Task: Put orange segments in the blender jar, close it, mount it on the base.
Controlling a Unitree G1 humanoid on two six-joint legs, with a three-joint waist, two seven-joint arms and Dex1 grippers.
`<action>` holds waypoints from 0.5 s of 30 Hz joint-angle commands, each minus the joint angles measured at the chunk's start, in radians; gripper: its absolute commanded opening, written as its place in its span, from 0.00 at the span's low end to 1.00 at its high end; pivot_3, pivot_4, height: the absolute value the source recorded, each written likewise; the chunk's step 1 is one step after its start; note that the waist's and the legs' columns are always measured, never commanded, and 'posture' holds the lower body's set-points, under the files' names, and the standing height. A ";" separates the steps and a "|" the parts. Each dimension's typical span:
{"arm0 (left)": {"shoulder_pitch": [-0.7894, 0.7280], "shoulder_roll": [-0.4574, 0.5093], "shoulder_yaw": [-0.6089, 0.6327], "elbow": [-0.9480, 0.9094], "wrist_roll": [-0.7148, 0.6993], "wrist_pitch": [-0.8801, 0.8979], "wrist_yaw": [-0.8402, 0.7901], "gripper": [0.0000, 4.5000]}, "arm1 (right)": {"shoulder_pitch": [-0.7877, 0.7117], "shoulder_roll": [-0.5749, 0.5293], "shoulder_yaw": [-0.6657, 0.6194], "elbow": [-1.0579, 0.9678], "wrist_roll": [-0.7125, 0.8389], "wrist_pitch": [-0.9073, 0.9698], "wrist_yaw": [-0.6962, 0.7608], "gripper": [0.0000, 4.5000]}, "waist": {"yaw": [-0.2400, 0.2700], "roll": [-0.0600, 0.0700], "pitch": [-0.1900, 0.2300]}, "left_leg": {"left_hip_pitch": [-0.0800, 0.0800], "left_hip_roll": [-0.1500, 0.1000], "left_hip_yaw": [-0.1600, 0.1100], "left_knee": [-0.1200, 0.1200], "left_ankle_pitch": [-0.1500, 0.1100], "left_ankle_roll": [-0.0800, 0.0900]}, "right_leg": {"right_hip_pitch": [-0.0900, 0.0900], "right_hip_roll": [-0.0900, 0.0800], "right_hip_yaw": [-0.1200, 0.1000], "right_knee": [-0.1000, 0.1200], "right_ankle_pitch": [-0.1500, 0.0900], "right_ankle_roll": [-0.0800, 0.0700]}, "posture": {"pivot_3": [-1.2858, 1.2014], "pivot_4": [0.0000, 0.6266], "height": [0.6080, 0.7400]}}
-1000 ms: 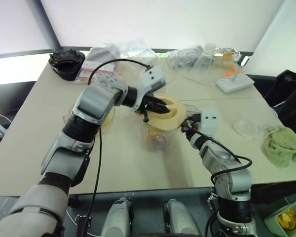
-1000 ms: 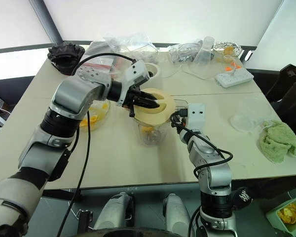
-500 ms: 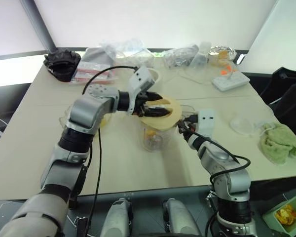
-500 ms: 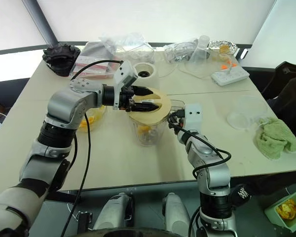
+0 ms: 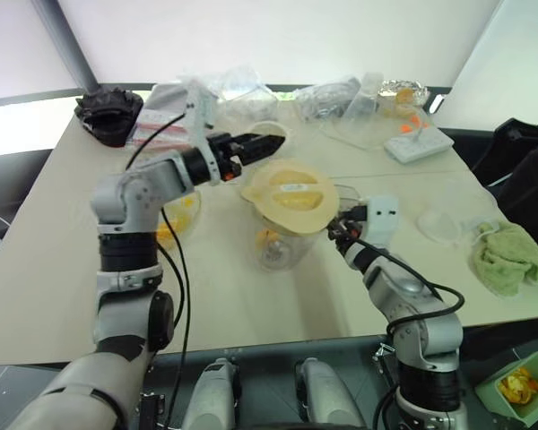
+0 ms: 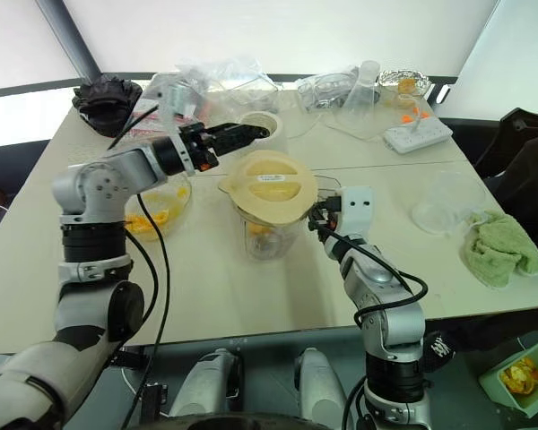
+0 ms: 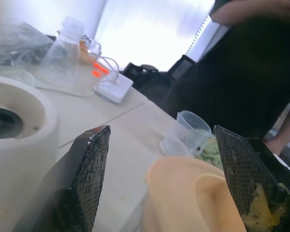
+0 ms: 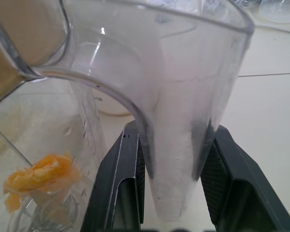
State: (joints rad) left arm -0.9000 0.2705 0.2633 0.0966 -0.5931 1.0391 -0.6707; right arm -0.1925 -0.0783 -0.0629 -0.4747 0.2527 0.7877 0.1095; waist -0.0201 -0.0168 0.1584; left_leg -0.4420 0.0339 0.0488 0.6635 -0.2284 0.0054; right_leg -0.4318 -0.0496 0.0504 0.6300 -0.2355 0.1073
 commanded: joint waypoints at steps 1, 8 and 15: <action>0.037 0.064 0.051 -0.092 -0.056 0.007 0.011 0.79 | -0.029 -0.012 -0.020 -0.075 0.028 -0.036 0.013 0.25 | -0.001 0.000 0.000 | 0.000 0.000 0.000 0.000 0.000 0.000 | 0.000 0.000 0.000 0.000 0.000 0.000 | 0.52 0.24 1.00; 0.233 0.196 0.023 -0.256 -0.076 -0.026 -0.024 0.79 | -0.077 -0.071 -0.063 -0.048 0.037 -0.007 0.022 0.25 | 0.001 0.001 0.001 | 0.000 0.000 0.000 -0.001 0.000 -0.001 | 0.000 -0.001 0.000 0.000 0.000 -0.001 | 0.52 0.24 1.00; 0.470 0.268 -0.011 -0.404 -0.104 -0.051 -0.068 0.79 | -0.318 -0.206 -0.200 -0.034 0.093 0.203 0.011 0.25 | 0.000 0.004 0.003 | 0.000 0.000 0.002 -0.001 0.000 -0.002 | -0.002 -0.008 0.000 0.000 0.000 -0.001 | 0.52 0.24 1.00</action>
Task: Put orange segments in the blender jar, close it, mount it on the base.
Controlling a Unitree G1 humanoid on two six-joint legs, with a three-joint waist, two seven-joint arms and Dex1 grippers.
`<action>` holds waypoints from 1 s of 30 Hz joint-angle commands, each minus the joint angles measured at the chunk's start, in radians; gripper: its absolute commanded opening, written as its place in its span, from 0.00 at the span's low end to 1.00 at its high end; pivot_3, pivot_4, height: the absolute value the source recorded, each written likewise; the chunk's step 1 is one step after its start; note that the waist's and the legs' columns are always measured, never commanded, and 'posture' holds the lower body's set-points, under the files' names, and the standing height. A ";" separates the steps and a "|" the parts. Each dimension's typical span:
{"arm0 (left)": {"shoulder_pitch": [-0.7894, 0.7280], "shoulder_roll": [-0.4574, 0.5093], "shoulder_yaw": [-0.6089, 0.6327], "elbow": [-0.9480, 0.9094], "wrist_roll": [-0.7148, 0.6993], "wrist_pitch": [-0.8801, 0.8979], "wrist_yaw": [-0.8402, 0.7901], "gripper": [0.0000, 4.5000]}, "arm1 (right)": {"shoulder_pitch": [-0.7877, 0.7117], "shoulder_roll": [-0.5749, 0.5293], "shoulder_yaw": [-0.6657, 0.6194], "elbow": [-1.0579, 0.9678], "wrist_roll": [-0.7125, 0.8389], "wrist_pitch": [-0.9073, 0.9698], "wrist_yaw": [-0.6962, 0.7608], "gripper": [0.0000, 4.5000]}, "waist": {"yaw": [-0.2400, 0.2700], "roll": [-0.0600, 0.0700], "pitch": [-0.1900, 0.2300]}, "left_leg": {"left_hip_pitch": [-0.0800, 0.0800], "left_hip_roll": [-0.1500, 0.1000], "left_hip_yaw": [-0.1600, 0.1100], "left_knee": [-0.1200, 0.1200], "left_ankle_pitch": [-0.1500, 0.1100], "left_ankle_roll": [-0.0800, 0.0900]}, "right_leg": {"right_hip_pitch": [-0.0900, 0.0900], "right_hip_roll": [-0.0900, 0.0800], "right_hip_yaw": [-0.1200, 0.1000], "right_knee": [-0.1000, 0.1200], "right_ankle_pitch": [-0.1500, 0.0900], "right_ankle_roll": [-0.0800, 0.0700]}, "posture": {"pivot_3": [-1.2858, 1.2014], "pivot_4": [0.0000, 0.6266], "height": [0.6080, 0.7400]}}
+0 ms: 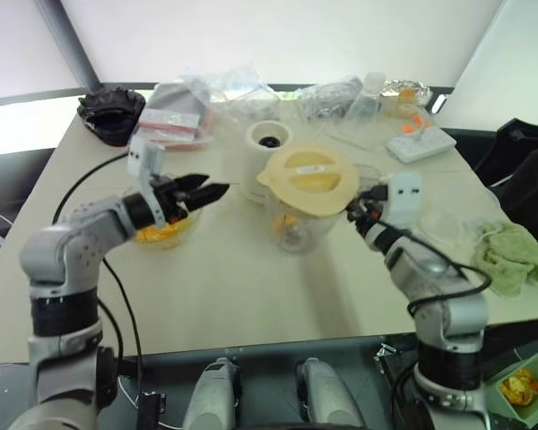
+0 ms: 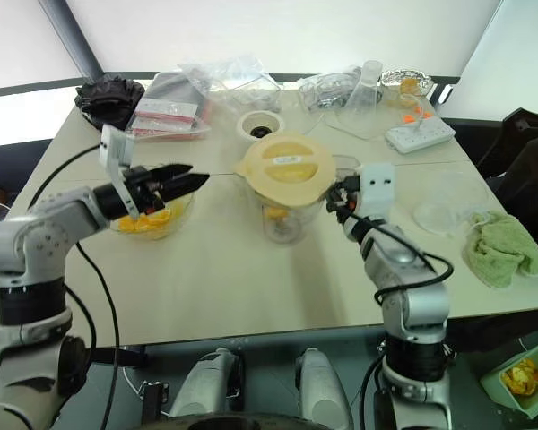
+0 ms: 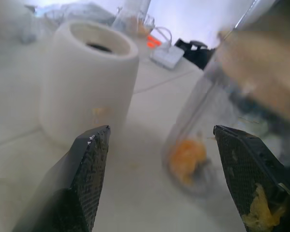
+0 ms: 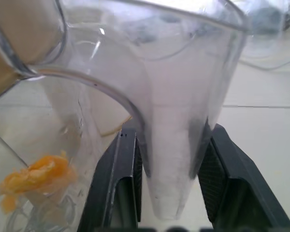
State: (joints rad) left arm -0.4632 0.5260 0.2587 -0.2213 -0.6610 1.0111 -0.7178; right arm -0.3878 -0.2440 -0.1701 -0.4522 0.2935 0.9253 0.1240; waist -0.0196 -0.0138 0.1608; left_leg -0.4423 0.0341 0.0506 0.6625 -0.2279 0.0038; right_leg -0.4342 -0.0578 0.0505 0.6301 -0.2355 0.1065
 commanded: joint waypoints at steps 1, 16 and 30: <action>0.049 0.011 -0.009 -0.113 -0.053 -0.018 -0.019 0.79 | -0.168 -0.065 -0.114 -0.051 0.064 0.103 -0.003 0.25 | 0.000 0.001 0.001 | 0.000 0.000 0.001 0.000 0.000 0.000 | -0.001 -0.001 0.000 0.000 0.000 0.000 | 0.52 0.24 1.00; 0.213 -0.029 -0.122 -0.236 0.031 -0.247 0.043 0.79 | -0.932 -0.167 -0.070 0.691 -0.046 0.062 -0.066 0.25 | -0.016 0.002 0.003 | -0.002 -0.003 0.008 -0.014 0.002 -0.002 | -0.009 -0.006 0.003 -0.004 0.000 -0.001 | 0.52 0.24 1.00; 0.324 -0.092 -0.133 -0.339 0.087 -0.355 0.196 0.79 | -1.256 0.020 -0.031 1.433 -0.114 -0.460 -0.075 0.25 | -0.040 0.001 0.005 | -0.003 -0.004 0.011 -0.016 0.002 -0.002 | -0.009 -0.003 0.001 -0.005 0.003 0.004 | 0.52 0.24 1.00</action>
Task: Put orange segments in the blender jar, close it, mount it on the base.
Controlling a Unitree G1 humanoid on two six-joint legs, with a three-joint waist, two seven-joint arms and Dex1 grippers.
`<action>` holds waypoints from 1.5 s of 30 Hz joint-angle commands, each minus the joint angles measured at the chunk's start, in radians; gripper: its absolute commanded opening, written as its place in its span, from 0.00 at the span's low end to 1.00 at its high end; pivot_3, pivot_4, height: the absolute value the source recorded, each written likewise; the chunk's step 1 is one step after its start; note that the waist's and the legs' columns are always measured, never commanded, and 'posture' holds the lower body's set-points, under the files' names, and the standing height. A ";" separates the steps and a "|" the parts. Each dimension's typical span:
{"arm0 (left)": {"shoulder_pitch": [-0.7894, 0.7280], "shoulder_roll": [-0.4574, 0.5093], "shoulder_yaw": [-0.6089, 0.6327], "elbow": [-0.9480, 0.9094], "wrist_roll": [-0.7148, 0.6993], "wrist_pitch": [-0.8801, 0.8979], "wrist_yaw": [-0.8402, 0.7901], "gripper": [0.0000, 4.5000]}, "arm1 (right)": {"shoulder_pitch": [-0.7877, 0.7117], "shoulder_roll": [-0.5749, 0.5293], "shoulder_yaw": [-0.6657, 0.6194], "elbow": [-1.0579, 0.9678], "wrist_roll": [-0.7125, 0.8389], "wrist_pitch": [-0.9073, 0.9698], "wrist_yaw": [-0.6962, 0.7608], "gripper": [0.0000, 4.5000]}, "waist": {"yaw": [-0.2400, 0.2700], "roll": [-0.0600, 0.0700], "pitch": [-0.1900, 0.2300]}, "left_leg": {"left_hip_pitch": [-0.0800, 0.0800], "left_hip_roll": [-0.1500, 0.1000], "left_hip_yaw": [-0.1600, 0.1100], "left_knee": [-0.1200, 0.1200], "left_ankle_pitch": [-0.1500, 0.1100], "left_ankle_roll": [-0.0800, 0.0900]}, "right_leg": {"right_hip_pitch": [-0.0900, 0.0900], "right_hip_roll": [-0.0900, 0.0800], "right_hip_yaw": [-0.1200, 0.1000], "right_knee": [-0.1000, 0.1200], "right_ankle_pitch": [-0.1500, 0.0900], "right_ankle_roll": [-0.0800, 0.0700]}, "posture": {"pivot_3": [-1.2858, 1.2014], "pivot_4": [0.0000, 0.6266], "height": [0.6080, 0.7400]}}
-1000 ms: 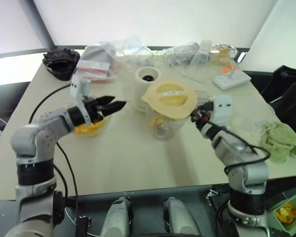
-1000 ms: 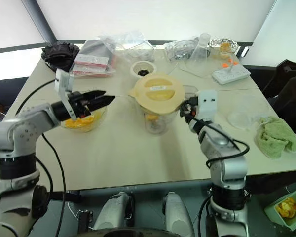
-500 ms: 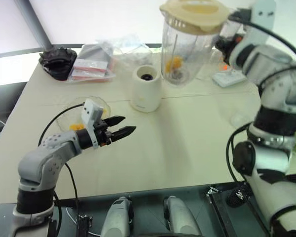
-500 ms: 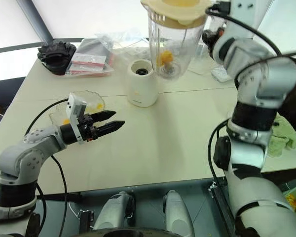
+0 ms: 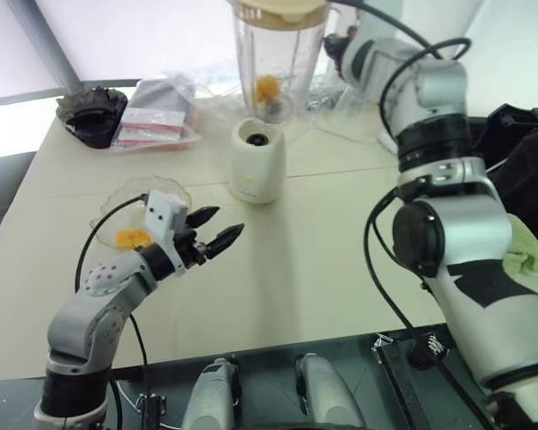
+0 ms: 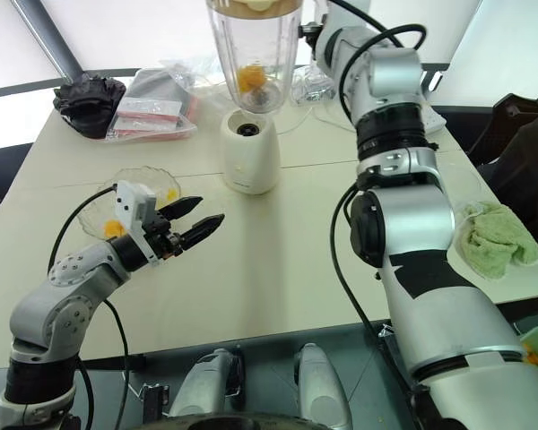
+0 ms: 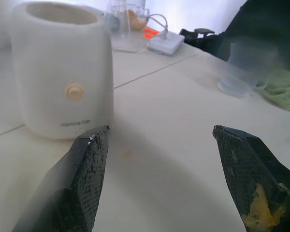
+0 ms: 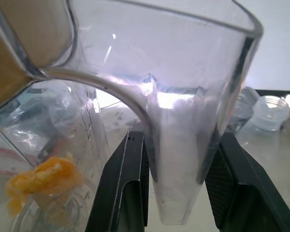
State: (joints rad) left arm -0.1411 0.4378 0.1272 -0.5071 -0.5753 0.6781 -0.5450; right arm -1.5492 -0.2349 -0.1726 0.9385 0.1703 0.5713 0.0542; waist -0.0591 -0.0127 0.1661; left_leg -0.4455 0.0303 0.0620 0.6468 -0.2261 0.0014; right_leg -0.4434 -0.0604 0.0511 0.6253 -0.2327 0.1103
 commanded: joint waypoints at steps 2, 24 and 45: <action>0.005 -0.008 0.001 -0.058 -0.002 -0.021 0.036 0.79 | -0.110 0.022 -0.028 0.088 0.008 -0.136 -0.006 0.25 | -0.001 0.000 0.000 | 0.000 0.000 0.000 0.000 0.000 0.000 | 0.000 0.000 0.000 0.000 0.000 0.000 | 0.52 0.24 1.00; 0.011 0.007 -0.038 -0.055 0.015 -0.033 0.063 0.79 | -0.055 0.049 -0.013 0.275 -0.034 -0.238 -0.045 0.25 | -0.006 0.000 0.000 | 0.001 0.000 -0.002 0.000 0.001 -0.002 | 0.001 0.000 0.000 0.003 0.000 0.000 | 0.52 0.24 1.00; 0.030 0.016 -0.077 -0.062 0.040 -0.035 0.074 0.80 | -0.010 0.070 -0.009 0.294 -0.055 -0.209 -0.082 0.86 | -0.001 0.000 0.000 | 0.003 0.000 -0.003 0.001 0.002 -0.003 | 0.003 0.000 -0.001 0.003 0.000 0.000 | 0.52 0.24 1.00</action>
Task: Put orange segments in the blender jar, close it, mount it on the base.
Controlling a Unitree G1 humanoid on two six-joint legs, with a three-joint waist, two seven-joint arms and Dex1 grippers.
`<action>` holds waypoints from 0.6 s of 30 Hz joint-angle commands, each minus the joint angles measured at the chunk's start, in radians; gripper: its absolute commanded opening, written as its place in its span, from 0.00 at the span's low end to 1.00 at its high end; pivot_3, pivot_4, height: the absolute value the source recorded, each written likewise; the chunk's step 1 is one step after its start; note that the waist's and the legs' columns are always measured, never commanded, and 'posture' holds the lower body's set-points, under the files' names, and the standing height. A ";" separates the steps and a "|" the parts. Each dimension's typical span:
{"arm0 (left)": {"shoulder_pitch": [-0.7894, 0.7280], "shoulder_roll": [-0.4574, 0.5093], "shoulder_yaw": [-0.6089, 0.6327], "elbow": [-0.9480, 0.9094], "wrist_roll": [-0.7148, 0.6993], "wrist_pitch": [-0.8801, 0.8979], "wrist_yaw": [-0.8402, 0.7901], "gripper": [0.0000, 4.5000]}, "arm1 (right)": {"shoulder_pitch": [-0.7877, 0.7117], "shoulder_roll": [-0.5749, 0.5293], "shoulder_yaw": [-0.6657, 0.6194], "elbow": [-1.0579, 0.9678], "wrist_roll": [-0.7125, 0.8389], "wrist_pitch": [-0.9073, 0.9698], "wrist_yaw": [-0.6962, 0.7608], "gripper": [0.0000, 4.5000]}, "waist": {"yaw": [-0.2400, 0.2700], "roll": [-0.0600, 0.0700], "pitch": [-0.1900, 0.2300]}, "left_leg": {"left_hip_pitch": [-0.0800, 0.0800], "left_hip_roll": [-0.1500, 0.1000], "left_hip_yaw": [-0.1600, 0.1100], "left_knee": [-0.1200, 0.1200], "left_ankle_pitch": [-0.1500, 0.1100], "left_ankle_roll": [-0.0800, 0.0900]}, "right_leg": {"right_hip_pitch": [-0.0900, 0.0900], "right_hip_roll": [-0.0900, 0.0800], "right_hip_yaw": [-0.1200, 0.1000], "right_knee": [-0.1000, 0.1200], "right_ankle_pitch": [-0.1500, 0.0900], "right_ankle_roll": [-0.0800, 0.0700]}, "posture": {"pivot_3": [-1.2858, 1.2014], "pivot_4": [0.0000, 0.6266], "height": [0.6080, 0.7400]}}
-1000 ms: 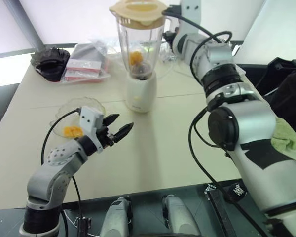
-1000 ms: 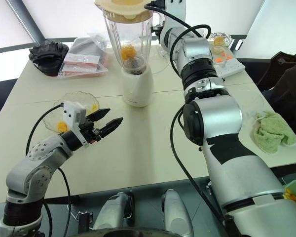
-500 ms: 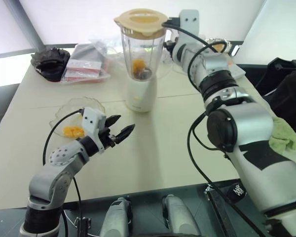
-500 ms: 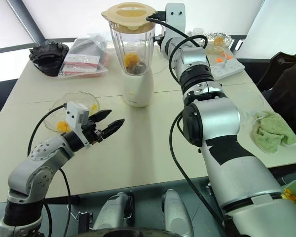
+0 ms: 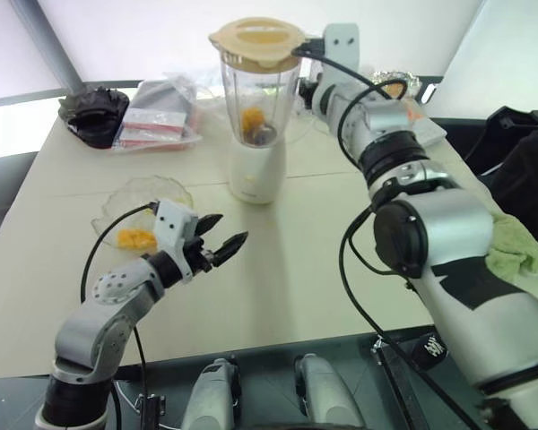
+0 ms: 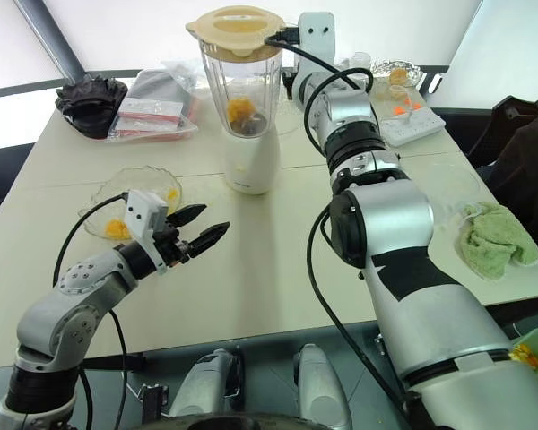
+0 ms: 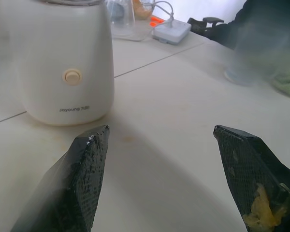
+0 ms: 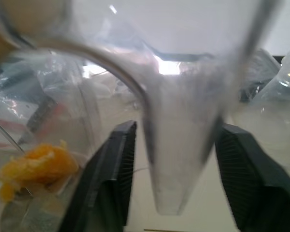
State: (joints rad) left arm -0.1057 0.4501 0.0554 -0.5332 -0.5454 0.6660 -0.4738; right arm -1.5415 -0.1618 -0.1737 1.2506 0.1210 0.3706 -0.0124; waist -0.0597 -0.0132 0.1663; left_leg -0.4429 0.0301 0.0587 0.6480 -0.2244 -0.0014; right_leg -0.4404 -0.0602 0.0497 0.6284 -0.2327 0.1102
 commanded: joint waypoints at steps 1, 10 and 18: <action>-0.008 0.005 -0.010 -0.033 0.012 -0.024 -0.003 0.80 | -0.015 -0.004 -0.004 -0.019 -0.011 -0.012 -0.019 0.98 | -0.002 0.000 0.000 | 0.000 0.000 0.000 0.000 0.000 0.000 | 0.000 0.000 0.000 0.000 0.000 0.000 | 0.52 0.24 1.00; -0.037 0.022 -0.008 0.008 0.016 -0.041 -0.046 0.80 | 0.118 -0.042 0.051 -0.186 -0.029 0.001 0.143 0.99 | -0.007 0.000 0.000 | 0.000 0.000 -0.001 0.000 0.000 0.000 | 0.000 0.001 0.000 0.000 0.000 0.000 | 0.52 0.24 1.00; -0.071 -0.010 0.029 0.012 0.022 -0.030 0.031 0.80 | 0.647 -0.193 0.065 -1.121 0.197 0.346 0.500 0.99 | 0.020 0.000 0.000 | 0.000 0.001 -0.006 0.000 0.000 0.000 | 0.001 0.002 0.000 0.001 0.000 0.001 | 0.52 0.24 1.00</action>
State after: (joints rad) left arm -0.1685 0.4437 0.0566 -0.4910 -0.5234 0.6452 -0.4619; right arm -0.8940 -0.3241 -0.0885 0.2954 0.2572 0.6588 0.4423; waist -0.0393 -0.0132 0.1663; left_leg -0.4433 0.0308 0.0527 0.6484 -0.2243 -0.0013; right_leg -0.4397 -0.0582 0.0490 0.6294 -0.2327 0.1115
